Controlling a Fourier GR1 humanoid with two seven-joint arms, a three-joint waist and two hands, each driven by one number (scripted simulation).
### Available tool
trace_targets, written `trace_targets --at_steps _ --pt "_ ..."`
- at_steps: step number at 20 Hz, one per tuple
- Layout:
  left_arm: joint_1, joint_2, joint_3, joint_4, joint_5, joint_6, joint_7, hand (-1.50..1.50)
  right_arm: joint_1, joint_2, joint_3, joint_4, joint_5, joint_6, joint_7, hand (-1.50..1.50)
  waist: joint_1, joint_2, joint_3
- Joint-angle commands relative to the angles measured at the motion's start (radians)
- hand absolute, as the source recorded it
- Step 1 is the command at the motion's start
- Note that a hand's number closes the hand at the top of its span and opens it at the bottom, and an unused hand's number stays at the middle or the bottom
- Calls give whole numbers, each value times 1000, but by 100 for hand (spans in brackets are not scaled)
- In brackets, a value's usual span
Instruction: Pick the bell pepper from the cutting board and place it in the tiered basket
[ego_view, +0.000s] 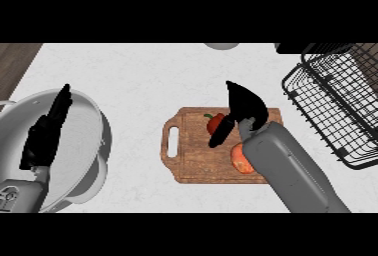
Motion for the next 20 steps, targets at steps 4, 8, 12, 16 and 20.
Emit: trace_targets --at_steps 4,8,12,16,20 --pt "-11 -25 14 1 -36 -17 22 0 1 76 11 31 90 20 109 -150 3 2 0" --pt "-14 -48 18 0 -52 -14 8 0 -38 73 -34 101 101 59 83 -150 4 2 0" --pt "14 -64 23 -46 -60 -25 25 0 -10 107 -64 88 112 70 92 -150 5 1 0" --pt "8 -52 61 -1 -72 -51 -10 0 41 111 -69 80 150 66 78 -150 1 1 0" --pt "-46 -95 69 62 -90 -54 -3 0 5 139 -88 171 167 33 27 -150 3 3 0"
